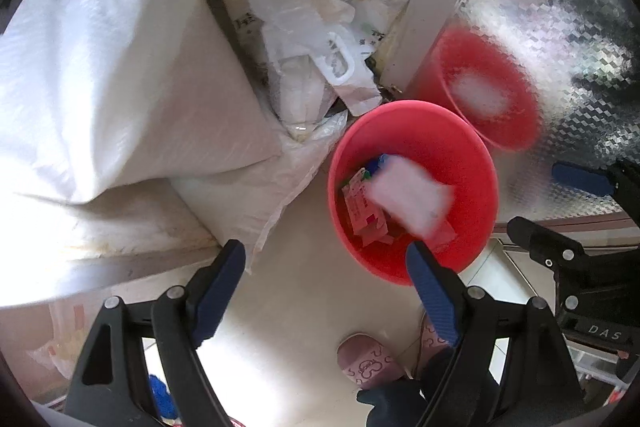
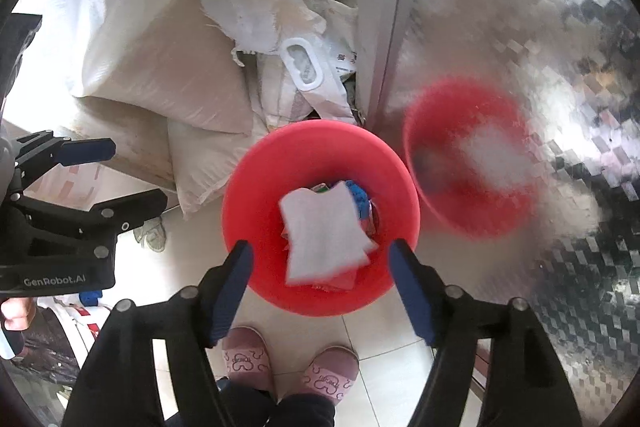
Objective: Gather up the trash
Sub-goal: 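Open the left tool dropping the packet while the right tool drops the wipe into the bin, then raise both open tools back up over the counter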
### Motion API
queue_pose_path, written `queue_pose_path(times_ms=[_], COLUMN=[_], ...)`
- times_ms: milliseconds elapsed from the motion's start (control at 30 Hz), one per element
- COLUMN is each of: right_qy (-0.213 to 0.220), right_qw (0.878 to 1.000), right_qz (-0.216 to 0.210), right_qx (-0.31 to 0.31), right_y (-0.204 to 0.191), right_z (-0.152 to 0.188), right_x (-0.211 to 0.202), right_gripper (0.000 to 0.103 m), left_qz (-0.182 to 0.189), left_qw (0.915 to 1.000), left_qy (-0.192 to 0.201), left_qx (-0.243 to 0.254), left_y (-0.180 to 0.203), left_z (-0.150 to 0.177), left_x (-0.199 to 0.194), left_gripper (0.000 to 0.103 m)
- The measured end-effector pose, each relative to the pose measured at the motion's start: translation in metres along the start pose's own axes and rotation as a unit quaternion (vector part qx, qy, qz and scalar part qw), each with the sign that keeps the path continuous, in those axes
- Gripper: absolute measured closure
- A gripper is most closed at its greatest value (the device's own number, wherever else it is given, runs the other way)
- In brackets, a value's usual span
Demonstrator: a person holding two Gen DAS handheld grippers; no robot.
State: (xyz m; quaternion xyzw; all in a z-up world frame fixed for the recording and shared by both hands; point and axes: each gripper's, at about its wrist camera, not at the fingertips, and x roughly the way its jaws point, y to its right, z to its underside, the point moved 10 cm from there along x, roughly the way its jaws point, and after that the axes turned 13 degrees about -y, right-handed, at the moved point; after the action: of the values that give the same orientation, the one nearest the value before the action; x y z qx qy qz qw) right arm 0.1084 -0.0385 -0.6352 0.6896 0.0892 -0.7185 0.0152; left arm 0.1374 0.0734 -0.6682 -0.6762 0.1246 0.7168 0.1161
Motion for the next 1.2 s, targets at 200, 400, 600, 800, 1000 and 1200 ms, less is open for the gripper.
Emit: queue_pose_path(times_ms=[200,400,600,800,1000,1200], right_qy=[0.012,0.019,0.025,0.044,0.099,0.14], right_qw=[1.0,1.0,0.999,0.999,0.994,0.988], right_qz=[0.004,0.008,0.004,0.002,0.029,0.056], right_qx=[-0.014,-0.023,-0.027,-0.031,-0.044,-0.025], right_y=[-0.01,-0.022,-0.04,-0.06,-0.073,-0.076], right_z=[0.008,0.027,0.042,0.058,0.057,0.051], right_x=[-0.03,-0.079,-0.143,-0.222,-0.311,-0.381], right_gripper=[0.032,0.032,0.03,0.025,0.009,0.003], left_qz=[0.006,-0.001,-0.011,-0.002,-0.009,-0.022], left_qw=[0.9998,0.9996,0.9991,0.9984,0.9969,0.9936], left_qy=[0.005,0.01,0.021,0.036,0.074,0.111], left_qx=[-0.016,-0.026,-0.035,-0.043,-0.023,-0.01], left_y=[0.0,0.0,-0.003,-0.008,-0.008,-0.015], left_z=[0.022,0.051,0.081,0.104,0.112,0.105], left_x=[-0.029,-0.081,-0.155,-0.241,-0.328,-0.401], left_gripper=[0.021,0.021,0.021,0.021,0.021,0.021])
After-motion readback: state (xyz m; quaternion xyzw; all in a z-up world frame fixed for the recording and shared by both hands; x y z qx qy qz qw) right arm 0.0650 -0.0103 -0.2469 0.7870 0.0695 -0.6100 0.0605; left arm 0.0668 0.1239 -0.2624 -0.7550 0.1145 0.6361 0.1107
